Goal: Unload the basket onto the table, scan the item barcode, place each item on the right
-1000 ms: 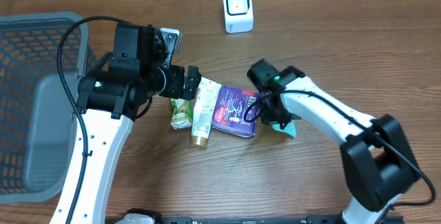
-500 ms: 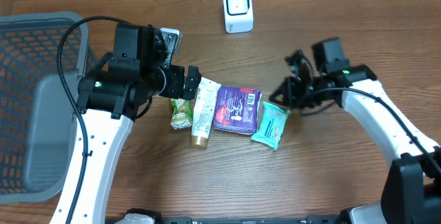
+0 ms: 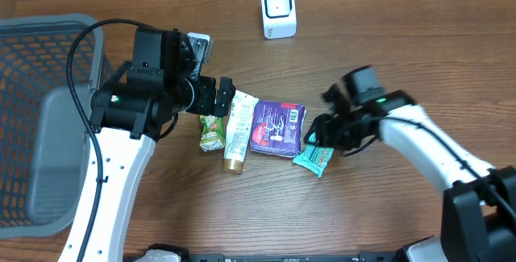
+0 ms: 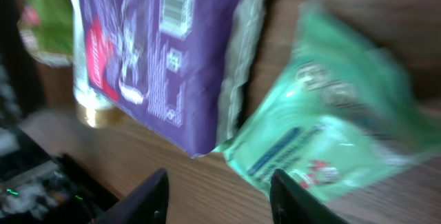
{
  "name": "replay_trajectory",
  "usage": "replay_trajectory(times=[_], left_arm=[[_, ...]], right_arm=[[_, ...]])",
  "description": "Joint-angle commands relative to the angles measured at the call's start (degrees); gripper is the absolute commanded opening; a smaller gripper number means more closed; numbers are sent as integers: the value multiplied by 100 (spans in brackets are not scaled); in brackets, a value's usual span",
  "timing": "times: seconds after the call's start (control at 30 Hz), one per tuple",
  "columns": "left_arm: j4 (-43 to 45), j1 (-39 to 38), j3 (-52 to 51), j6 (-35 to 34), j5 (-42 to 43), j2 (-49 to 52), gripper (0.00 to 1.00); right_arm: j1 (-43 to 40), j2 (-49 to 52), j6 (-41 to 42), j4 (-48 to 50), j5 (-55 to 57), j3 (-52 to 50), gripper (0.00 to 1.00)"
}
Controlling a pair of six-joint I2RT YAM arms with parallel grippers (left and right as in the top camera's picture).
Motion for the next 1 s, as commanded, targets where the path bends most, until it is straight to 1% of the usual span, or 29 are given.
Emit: replay_trajectory(times=[0.0,0.17,0.27,0.5,0.57,0.7,0.73,0.9,0.93,0.97], left_arm=[[0,0,109,90,2,-122,100],[0,0,109,90,4,-122,100],[2,0,109,90,2,-122,100],[0,0,109,90,2,-122,100],[0,0,109,90,2,-122,100],[0,0,109,90,4,-122,100],[0,0,109,90,2,-122,100],[0,0,109,92,4,-122,99],[0,0,109,90,4,-122,100],[0,0,109,90,2,-122,100]], right_arm=[[586,-31,765,20,841,50,38],[946,-26,874,7,1207,-61,35],[964,-26,846,20,1307,-203,34],[953,-26,855,22,2103,-542,35],[953,-26,907,28,2511,-612,35],[951,-26,1569,76,3729,-787,35],[944,-26,1626,96,3858,-798,35],[636,-26,1709,437,4325,-813,36],[540,-26,1707,520,4323,-811,36],[361,-28,1567,629,4089,-769,36]])
